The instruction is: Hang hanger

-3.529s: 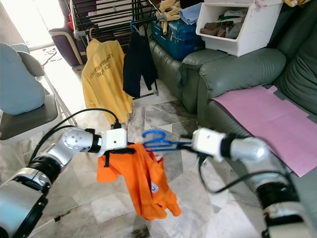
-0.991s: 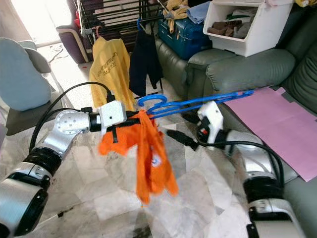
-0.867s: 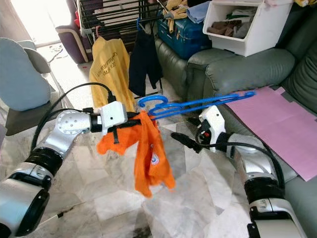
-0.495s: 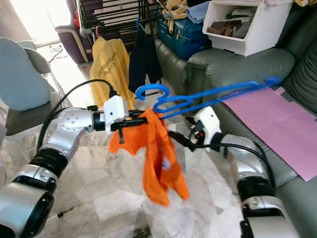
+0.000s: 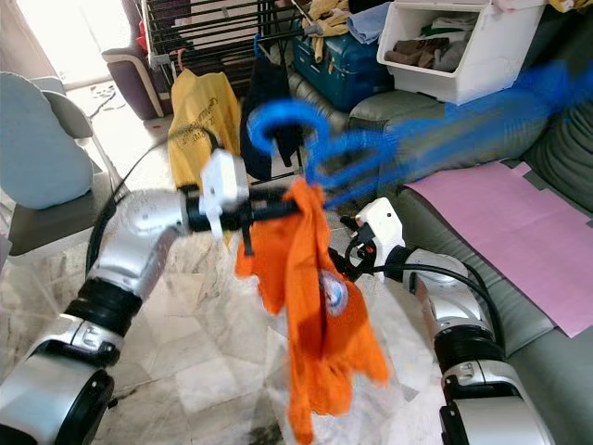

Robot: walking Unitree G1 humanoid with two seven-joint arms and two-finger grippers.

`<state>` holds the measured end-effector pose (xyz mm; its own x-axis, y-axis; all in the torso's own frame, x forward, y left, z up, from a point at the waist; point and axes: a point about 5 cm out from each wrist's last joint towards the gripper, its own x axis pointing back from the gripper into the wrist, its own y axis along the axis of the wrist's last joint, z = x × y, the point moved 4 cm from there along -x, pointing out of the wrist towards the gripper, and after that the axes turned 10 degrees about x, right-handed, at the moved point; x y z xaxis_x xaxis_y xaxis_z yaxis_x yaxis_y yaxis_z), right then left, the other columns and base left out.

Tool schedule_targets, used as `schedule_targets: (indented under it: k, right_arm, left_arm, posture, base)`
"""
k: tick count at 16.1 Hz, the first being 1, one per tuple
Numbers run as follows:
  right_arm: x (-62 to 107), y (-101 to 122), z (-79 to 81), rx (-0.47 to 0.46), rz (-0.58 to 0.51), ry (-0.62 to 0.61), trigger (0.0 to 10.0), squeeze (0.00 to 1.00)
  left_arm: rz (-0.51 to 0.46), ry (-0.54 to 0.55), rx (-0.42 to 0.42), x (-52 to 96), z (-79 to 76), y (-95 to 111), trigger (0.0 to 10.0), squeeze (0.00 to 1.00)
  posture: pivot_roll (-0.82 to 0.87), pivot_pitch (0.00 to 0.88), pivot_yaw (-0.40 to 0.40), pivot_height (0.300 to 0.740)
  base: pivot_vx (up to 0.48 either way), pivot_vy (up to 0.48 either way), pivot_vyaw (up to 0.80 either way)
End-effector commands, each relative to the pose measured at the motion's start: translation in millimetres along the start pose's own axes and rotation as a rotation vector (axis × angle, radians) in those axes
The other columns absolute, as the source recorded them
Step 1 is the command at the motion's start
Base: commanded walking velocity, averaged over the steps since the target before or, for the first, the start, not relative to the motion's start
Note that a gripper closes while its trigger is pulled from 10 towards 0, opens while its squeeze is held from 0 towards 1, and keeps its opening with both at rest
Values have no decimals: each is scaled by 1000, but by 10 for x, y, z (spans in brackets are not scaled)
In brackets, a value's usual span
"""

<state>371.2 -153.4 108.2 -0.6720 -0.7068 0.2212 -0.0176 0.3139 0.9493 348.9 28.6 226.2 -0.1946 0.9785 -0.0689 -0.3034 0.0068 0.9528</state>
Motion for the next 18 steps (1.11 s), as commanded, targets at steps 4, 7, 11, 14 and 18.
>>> schedule_targets:
  k: [4, 7, 11, 14, 18]
  right_arm:
    - [40, -377, 176, -51, 162, 70, 10000, 0]
    - [85, -478, 98, -65, 218, 2, 10000, 0]
    - [157, -633, -87, -121, 304, -186, 10000, 0]
    - [352, -696, -410, -224, 339, -468, 0, 0]
    - [743, -508, -942, -263, 283, -810, 0, 0]
  left_arm:
    - [-57, 55, -91, 28, 128, 317, 0, 0]
    - [-72, 45, -92, 21, 100, 390, 0, 0]
    - [-123, 53, -96, 15, 113, 577, 0, 0]
    - [-99, 98, -82, 121, 178, 517, 0, 0]
    - [43, 236, 34, 505, 251, -47, 0, 0]
  posture:
    - [-143, 0, 82, 740]
    - [-142, 0, 82, 740]
    - [-138, 0, 80, 740]
    - [-137, 0, 80, 740]
    - [-151, 0, 81, 740]
  base:
    - [0, 0, 0]
    - [0, 0, 0]
    - [0, 0, 0]
    - [0, 0, 0]
    - [0, 0, 0]
